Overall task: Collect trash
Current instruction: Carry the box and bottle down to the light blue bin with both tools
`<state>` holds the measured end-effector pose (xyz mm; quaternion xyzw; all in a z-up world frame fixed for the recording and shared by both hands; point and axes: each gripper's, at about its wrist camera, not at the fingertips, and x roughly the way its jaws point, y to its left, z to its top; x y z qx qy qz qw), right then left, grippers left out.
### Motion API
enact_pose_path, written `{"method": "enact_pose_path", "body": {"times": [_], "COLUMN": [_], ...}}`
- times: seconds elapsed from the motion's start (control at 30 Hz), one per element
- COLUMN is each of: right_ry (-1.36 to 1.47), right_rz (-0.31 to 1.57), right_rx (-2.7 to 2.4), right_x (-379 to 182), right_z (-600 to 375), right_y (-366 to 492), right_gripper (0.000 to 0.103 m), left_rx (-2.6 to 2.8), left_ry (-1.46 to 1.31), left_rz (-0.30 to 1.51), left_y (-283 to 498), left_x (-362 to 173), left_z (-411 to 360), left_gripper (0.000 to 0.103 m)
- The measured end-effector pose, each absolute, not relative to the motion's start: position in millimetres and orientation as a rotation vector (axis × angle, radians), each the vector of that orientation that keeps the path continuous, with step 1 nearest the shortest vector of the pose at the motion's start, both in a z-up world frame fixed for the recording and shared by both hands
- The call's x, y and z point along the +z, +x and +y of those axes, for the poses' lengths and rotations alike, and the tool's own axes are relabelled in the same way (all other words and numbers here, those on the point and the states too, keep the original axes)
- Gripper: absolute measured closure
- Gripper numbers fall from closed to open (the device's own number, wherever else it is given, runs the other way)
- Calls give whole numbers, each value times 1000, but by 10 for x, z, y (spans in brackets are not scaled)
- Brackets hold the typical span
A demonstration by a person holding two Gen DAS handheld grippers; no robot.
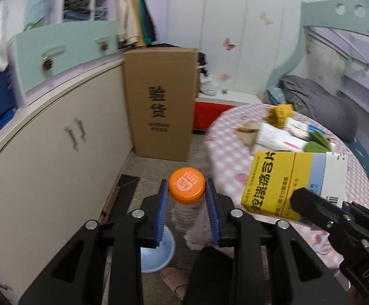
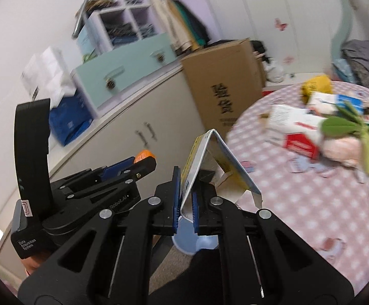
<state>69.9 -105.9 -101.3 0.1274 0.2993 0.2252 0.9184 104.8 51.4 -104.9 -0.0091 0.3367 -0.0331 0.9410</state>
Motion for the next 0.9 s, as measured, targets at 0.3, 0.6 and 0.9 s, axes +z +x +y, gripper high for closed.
{"method": "enact_pose_path", "body": {"times": [0.3, 0.6, 0.9], "right_ry": [161, 129, 134], "right_rz": [787, 1012, 1103], "right_rx": [600, 644, 554], "right_x": [-1464, -2210, -2780], "right_z": [-117, 540, 817], "right_y": [1299, 1886, 2342], "right_gripper": [95, 95, 46], "left_rx": [97, 193, 260], "left_ry": [-117, -199, -214], "left_rz": [788, 945, 1012], "left_y": [1299, 1602, 1894], "left_x": [-1535, -2233, -2593], "left_z": [1432, 2069, 2314], "left_gripper": [75, 75, 75]}}
